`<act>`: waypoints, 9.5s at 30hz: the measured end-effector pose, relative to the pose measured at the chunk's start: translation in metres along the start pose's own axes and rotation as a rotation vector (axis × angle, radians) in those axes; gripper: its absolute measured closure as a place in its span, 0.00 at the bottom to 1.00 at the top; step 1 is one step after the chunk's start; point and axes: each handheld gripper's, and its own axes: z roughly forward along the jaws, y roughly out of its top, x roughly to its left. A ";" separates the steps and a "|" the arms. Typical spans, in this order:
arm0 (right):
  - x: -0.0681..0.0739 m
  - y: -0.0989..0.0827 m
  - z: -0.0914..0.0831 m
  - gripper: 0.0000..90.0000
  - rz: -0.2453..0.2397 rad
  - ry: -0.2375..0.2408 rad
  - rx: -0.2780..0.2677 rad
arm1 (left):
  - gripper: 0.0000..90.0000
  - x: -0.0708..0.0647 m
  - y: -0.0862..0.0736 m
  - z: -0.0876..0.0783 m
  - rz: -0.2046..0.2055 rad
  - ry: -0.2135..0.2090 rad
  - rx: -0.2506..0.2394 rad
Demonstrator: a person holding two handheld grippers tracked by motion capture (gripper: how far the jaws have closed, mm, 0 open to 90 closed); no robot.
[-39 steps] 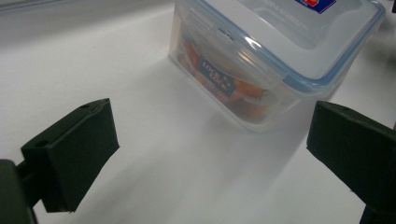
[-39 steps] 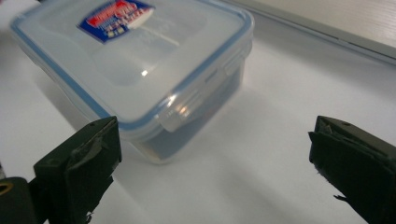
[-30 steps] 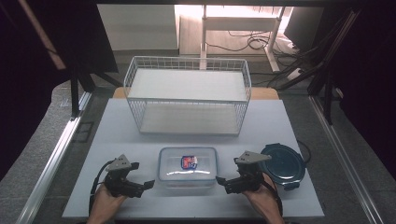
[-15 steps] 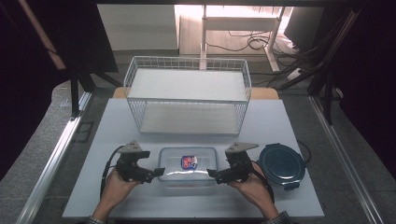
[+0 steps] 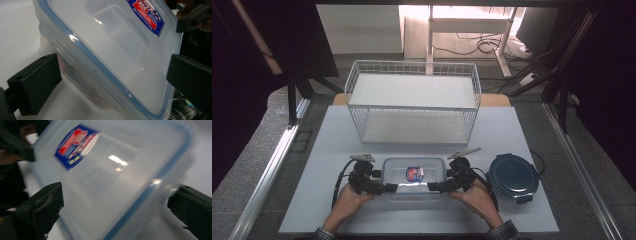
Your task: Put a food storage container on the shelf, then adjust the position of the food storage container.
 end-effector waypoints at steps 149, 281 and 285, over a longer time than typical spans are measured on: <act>-0.022 0.223 -0.113 0.40 -0.014 -0.111 -0.378 | 0.48 0.013 0.221 -0.112 0.091 0.217 -0.315; 0.030 -0.052 -0.048 0.01 -0.311 -0.332 -0.272 | 0.04 -0.044 -0.063 -0.047 0.255 0.353 -0.221; 0.027 -0.051 -0.049 0.00 -0.292 -0.371 -0.271 | 0.04 -0.043 -0.064 -0.047 0.253 0.355 -0.219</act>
